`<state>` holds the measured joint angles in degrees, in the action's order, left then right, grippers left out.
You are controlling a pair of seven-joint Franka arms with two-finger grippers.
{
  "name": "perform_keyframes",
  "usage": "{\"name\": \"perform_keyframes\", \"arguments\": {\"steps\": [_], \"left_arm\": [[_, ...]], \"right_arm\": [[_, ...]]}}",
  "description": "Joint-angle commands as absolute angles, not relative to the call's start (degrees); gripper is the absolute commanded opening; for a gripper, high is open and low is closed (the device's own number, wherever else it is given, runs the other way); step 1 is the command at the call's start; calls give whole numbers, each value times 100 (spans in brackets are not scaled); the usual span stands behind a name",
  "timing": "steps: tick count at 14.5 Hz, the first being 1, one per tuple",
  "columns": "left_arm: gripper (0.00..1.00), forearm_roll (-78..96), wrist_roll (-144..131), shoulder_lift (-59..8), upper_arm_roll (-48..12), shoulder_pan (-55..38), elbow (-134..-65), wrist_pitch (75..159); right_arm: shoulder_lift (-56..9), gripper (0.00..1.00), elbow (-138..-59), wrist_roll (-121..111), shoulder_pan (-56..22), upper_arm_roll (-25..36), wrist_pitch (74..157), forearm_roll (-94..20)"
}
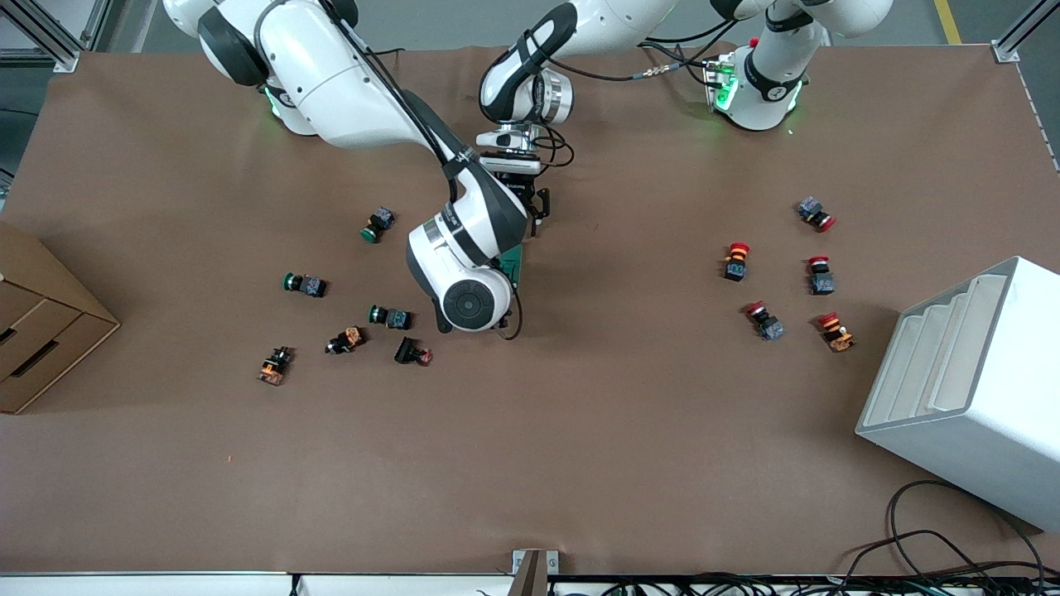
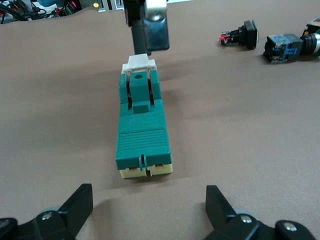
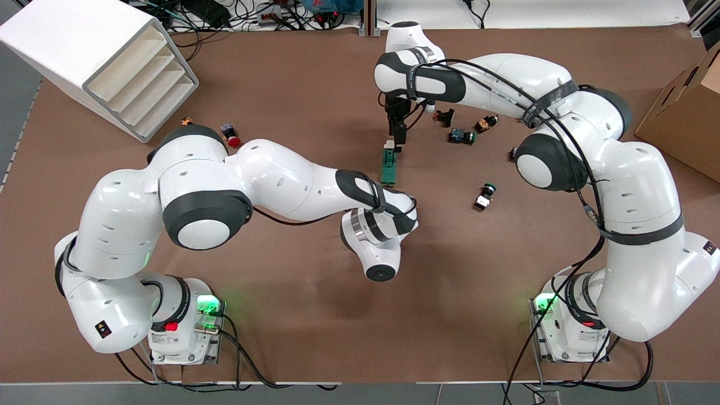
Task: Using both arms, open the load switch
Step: 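Press the white lever down with the right gripper while the left gripper steadies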
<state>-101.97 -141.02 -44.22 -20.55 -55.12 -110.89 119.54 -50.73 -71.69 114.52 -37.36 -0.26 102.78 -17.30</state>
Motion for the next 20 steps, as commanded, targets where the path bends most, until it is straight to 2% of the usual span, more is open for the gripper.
{"name": "perform_keyframes", "arguments": {"steps": [1,11,20], "left_arm": [[100,-10310,-14256,-4553,-2030,-5546,-11030,11708],[100,-10266,-14265,-4553,-2030,-5484,-10978,11707],[100,-10231,-14405,-4570,-2039,-5502,-10986,11707]], "right_arm": [[-5142,100,-6979,11584,-3806,-9,9994,-1890],[-5133,98,-6741,11549,-3744,-412,8544,-1890],[-5142,97,-6803,11575,-3849,-404,8517,-2057]]}}
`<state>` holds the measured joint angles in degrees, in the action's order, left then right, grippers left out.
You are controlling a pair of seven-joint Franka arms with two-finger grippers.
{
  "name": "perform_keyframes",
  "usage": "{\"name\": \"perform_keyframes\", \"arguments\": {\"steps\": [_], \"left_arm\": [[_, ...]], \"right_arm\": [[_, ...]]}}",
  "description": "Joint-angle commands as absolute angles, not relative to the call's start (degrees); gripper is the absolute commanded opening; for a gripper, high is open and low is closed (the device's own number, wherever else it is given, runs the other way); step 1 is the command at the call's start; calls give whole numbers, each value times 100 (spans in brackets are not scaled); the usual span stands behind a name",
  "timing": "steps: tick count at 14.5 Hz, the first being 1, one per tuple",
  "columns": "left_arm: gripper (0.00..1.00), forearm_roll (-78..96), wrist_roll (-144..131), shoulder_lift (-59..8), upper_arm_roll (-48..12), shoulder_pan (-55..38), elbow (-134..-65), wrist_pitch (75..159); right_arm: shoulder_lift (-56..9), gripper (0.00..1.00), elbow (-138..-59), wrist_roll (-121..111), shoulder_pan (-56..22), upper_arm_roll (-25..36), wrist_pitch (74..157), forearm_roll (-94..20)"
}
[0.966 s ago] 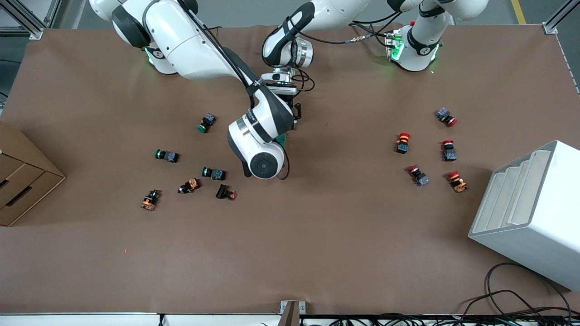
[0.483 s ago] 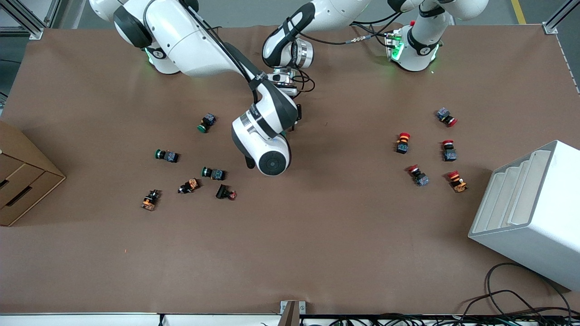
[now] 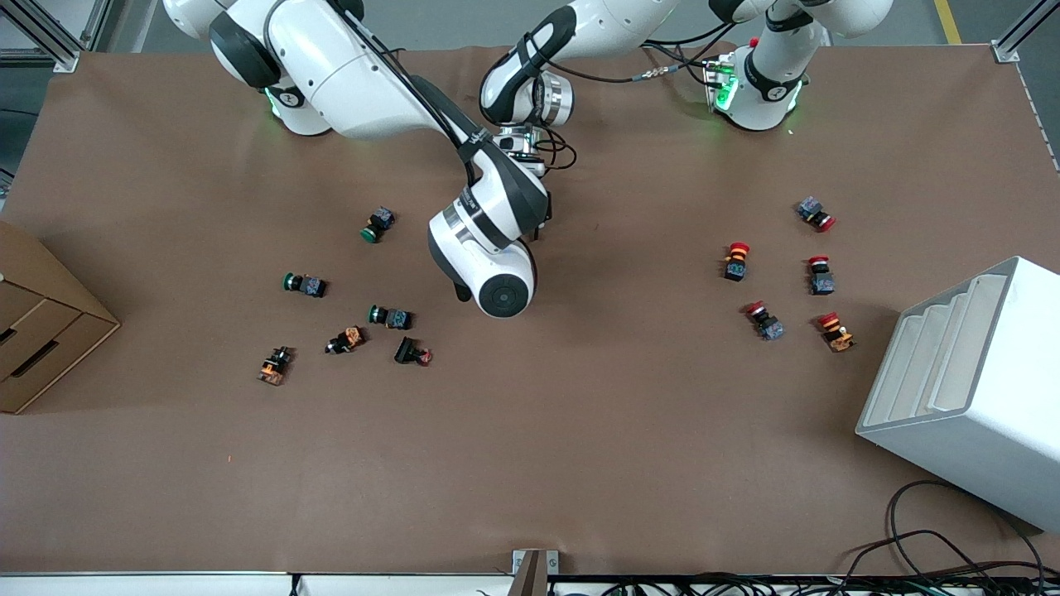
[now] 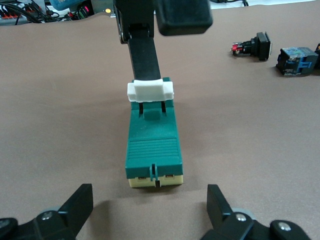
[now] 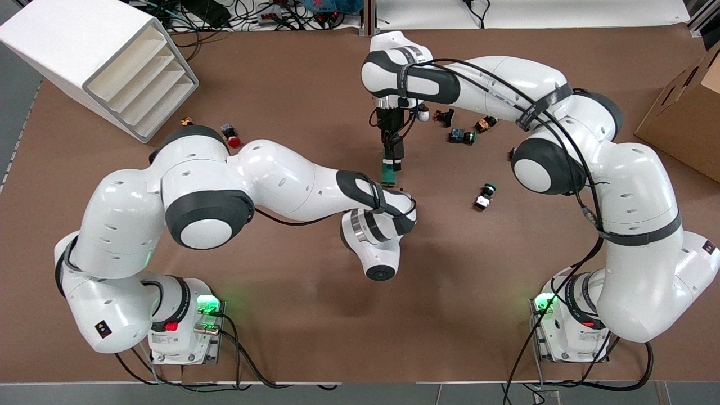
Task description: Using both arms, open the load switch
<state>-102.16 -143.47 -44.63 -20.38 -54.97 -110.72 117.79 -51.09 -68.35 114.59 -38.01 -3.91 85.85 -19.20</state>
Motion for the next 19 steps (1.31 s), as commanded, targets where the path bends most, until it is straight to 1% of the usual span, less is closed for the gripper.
{"name": "perform_keyframes", "arguments": {"steps": [1,8,12,14,16,19], "left_arm": [[100,-10230,-14405,-4562,-2039,-5502,-10995,11707],[100,-10222,-14484,-4579,-2039,-5520,-10995,11716],[100,-10213,-14511,-4588,-2039,-5520,-10995,11707],[100,-10213,-14511,-4579,-2039,-5520,-10986,11707],[100,-10187,-14476,-4518,-2065,-5520,-10978,11707],[100,-9784,-14423,-4378,-2092,-5493,-10855,11716]], "right_arm": [[-5142,97,-6846,11575,-3858,-404,8525,-2057],[-5150,97,-6943,11558,-3964,-404,8552,-2013],[-4984,100,-6742,11147,-3701,-334,8482,-1951],[-4878,100,-6680,10332,-3412,-343,8464,-1550],[-4406,100,-6767,9033,-3174,-378,8464,-882],[-3641,100,-7425,7283,-2577,-351,8464,-573]]}}
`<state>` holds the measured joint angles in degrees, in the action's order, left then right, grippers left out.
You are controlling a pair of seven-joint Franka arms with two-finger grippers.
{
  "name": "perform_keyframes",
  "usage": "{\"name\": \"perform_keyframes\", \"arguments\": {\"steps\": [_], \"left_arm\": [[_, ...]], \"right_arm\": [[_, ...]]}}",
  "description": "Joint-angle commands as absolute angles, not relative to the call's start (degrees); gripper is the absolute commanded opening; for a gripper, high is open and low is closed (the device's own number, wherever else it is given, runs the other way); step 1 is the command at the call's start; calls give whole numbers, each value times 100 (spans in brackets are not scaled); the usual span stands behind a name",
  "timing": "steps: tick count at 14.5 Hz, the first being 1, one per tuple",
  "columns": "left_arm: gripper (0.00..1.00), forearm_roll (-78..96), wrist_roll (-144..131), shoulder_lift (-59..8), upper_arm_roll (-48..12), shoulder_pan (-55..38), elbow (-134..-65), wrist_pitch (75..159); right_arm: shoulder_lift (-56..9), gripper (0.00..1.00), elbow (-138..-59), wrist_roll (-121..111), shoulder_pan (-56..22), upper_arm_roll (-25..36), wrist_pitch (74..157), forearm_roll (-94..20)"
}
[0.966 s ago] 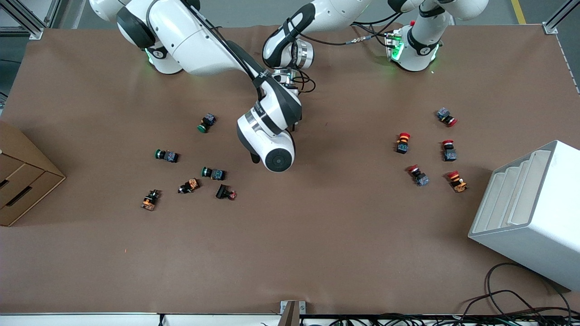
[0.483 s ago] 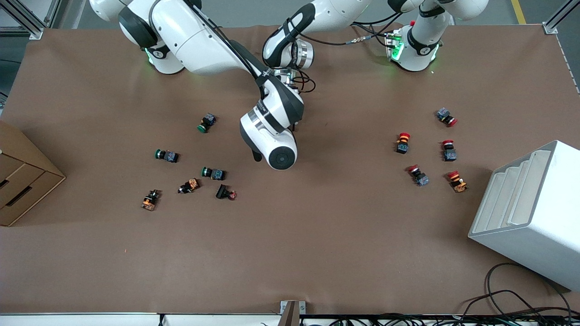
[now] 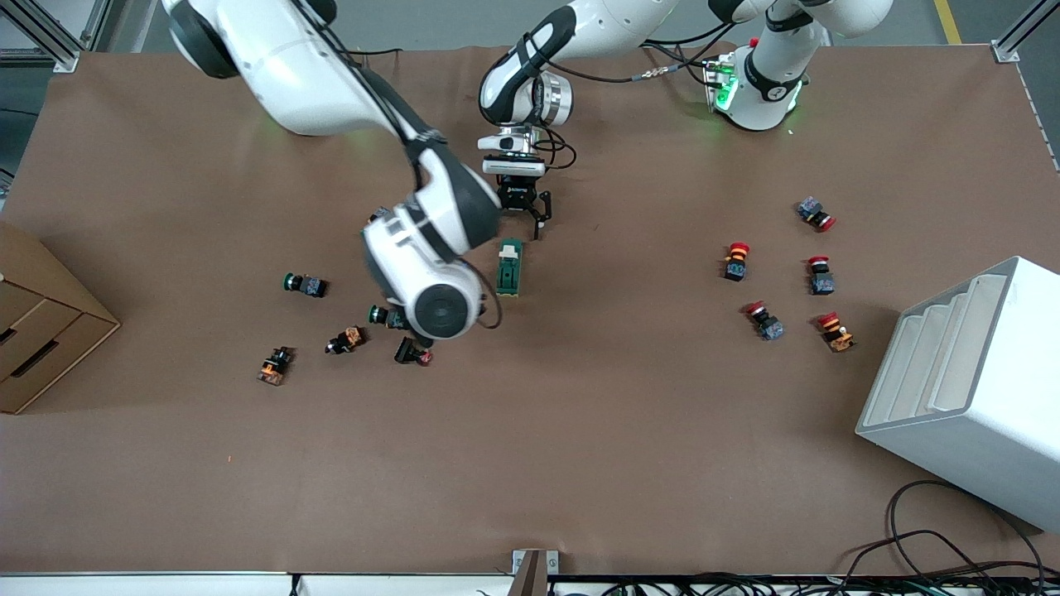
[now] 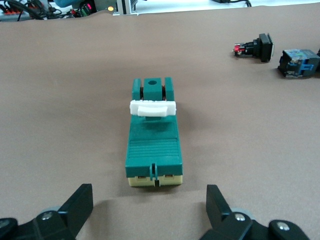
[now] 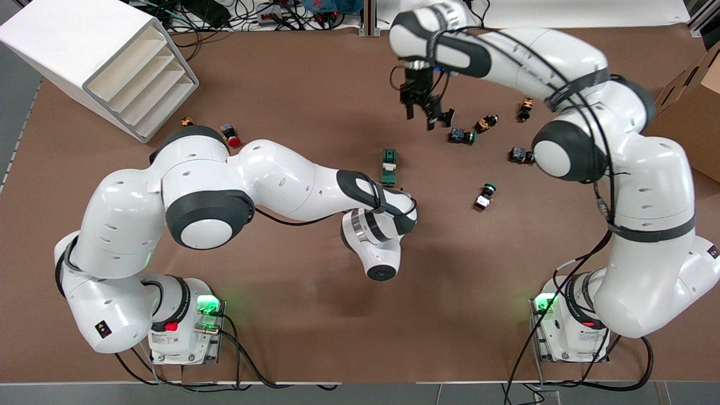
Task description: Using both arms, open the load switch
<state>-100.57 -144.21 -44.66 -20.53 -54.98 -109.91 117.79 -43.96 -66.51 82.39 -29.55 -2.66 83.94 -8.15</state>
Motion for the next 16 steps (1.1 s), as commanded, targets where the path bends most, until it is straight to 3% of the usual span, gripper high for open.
{"name": "perform_keyframes", "arguments": {"steps": [1,4,10,12,16], "left_arm": [[100,-9530,-14345,-4360,-2100,-5476,-10689,11716],[100,-8362,-13547,-4211,-2127,-5467,-10100,11716],[100,-6499,-11720,-3253,-2136,-4870,-9775,11769],[100,-5533,-10754,-3025,-2127,-4554,-9362,11716],[100,-4047,-8987,-2296,-2127,-3562,-9237,11681]], "right_arm": [[-3395,100,-7592,6616,-2297,-352,8473,-467],[-2753,100,-8041,4718,-1567,-352,8481,-221],[-1987,100,-8095,1322,-90,-352,8499,69],[-1759,100,-8086,357,393,-352,8482,158],[-1381,100,-8042,-413,1028,-334,8377,210]]}}
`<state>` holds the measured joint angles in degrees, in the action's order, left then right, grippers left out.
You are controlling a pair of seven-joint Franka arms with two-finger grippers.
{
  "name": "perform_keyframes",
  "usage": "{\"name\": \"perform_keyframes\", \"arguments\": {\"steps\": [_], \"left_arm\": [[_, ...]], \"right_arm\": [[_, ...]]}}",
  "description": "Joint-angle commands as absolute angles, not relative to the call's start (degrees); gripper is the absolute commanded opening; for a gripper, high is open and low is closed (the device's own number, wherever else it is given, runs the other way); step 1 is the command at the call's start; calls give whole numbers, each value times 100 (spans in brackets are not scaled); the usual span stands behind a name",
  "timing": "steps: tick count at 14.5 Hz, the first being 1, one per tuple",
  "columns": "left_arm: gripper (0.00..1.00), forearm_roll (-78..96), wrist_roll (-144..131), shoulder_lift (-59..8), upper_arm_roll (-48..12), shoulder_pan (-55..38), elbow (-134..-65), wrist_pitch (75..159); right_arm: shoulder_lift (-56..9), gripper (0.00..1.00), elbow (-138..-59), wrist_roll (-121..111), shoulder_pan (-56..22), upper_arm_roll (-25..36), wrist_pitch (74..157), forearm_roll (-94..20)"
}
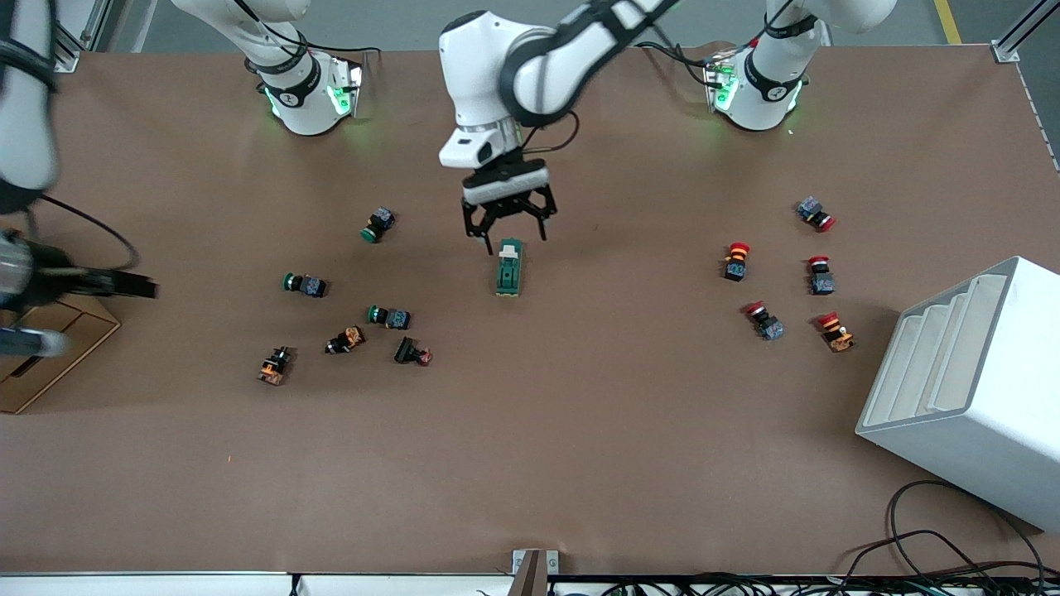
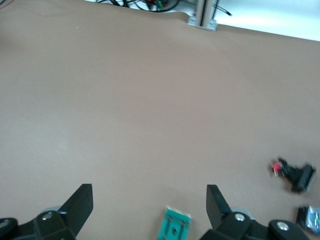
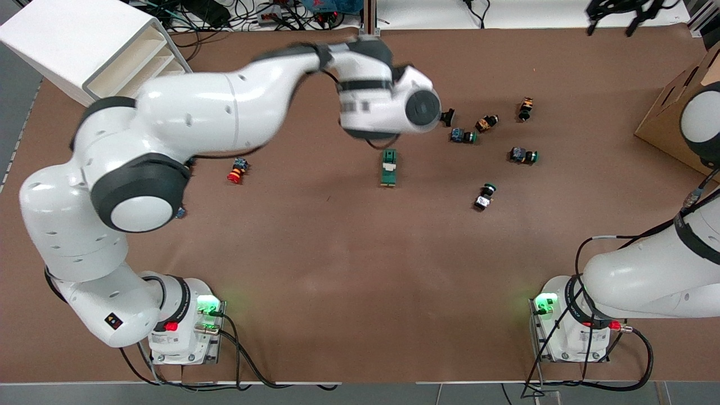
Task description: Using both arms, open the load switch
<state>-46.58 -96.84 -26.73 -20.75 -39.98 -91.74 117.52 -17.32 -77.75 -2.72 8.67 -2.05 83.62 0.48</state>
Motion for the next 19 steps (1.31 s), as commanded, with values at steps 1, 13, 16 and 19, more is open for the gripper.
{"name": "perform_keyframes", "arguments": {"steps": [1,13,16,19], "left_arm": [[100,-3643,-8582,-2120,-2127,-3307,-9220,11663],[100,-1354,-3528,-1584,-2084,-248,-7752,9369],[100,-943,-2105,-1092,-1935,341,-7909,9369],[100,-335,-1110,-310,-1031,255,-8593,9369]], "right_arm": [[-1362,100,-7938,-413,1020,-351,8263,307],[-1231,100,-7611,-343,826,-387,7524,9],[-731,100,-8242,-343,424,-160,7751,114],[-616,100,-8367,-343,-228,624,7761,123]]}}
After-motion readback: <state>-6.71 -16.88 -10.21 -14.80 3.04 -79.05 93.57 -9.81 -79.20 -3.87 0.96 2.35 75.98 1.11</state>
